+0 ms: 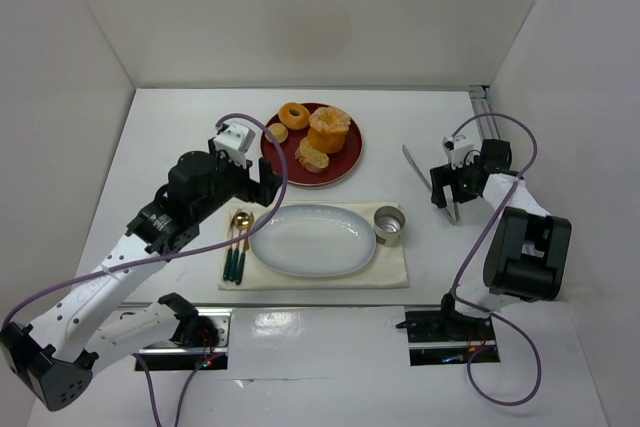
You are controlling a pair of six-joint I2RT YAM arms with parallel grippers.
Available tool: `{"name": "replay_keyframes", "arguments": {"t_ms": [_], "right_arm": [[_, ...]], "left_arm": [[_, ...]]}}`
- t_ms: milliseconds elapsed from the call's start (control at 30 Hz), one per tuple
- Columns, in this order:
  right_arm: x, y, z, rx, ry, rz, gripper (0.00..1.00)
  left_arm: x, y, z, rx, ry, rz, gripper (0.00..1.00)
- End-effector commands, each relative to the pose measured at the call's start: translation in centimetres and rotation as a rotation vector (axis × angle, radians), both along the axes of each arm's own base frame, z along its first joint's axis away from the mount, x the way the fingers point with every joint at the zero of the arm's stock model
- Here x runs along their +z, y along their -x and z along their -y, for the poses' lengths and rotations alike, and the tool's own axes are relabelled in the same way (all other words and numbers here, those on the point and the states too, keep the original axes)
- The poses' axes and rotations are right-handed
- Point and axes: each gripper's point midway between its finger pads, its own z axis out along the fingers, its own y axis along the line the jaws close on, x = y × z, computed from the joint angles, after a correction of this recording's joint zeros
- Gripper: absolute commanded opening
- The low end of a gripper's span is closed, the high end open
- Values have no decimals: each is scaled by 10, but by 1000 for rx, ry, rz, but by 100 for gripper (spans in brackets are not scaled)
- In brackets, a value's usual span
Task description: Place the bread
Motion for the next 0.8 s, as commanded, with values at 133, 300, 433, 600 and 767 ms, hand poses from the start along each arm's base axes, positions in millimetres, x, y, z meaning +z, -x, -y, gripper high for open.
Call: {"name": "replay_keyframes", "arguments": {"t_ms": [133, 300, 433, 600, 767], "right_arm": [[0, -35, 22, -7, 81, 85, 100], [-7, -41, 21, -8, 63, 73, 100], [-13, -46, 22, -16, 53, 61, 100], [-19, -51, 23, -23, 44, 46, 100], [-27, -51, 24, -14, 44, 26, 99]], "left_arm": [[18, 1, 4, -24, 37, 58, 100], [18, 1, 4, -24, 37, 58, 100], [18, 1, 4, -24, 37, 58, 100], [20, 3, 4, -24, 42, 66, 100], [20, 3, 4, -24, 42, 66, 100]]}}
